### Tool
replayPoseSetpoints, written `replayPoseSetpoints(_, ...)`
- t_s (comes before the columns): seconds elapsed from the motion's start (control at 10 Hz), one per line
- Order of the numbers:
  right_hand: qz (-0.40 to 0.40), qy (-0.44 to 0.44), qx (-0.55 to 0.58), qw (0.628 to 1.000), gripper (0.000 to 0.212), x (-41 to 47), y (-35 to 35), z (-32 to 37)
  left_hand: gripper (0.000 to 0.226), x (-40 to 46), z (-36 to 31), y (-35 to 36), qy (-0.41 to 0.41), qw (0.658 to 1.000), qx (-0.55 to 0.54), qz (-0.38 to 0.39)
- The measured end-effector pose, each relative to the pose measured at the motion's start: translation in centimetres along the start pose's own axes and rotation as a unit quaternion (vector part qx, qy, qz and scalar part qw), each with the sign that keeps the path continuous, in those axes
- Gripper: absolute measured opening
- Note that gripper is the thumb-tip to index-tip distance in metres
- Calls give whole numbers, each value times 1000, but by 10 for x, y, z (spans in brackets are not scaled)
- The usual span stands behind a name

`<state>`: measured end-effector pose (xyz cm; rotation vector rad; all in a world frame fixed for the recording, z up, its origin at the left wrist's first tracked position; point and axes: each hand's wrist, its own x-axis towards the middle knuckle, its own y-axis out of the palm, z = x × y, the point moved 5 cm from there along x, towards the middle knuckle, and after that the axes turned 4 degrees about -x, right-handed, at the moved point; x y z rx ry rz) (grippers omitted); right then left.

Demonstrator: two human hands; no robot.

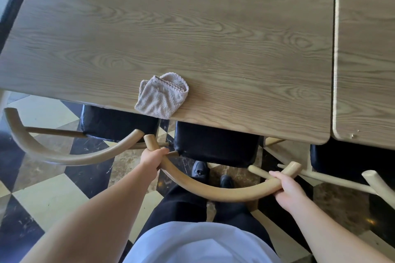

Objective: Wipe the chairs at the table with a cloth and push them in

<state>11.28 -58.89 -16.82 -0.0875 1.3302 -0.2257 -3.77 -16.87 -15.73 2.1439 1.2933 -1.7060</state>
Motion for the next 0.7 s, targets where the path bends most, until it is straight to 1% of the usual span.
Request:
replayPoseSetpoints(0.1,15,-3,-18,1000,64,-6,-3,0,34,-11,-1,-3,23,1000,9,0)
replayPoseSetpoints(0.2,21,-24,-55,998,64,-9,-6,-5,34,-26,4,-6,43,999,20,7)
replayPoseSetpoints(0.3,-6,-59,-99,993,70,-18,-1,-6,39,-46,4,-13,66,997,16,27)
replayPoseSetpoints(0.4,-19,-83,-111,990,74,-33,5,-15,44,-64,6,-17,84,994,-12,72)
replayPoseSetpoints(0.5,-53,-114,-162,979,72,-60,13,-37,35,-74,8,-26,96,988,-14,116)
replayPoseSetpoints(0.6,-120,-142,-240,953,64,-81,29,-60,54,-77,4,-36,149,977,77,133)
replayPoseSetpoints(0.7,-172,-181,-262,932,66,-111,56,-92,72,-83,-11,-64,248,946,184,102)
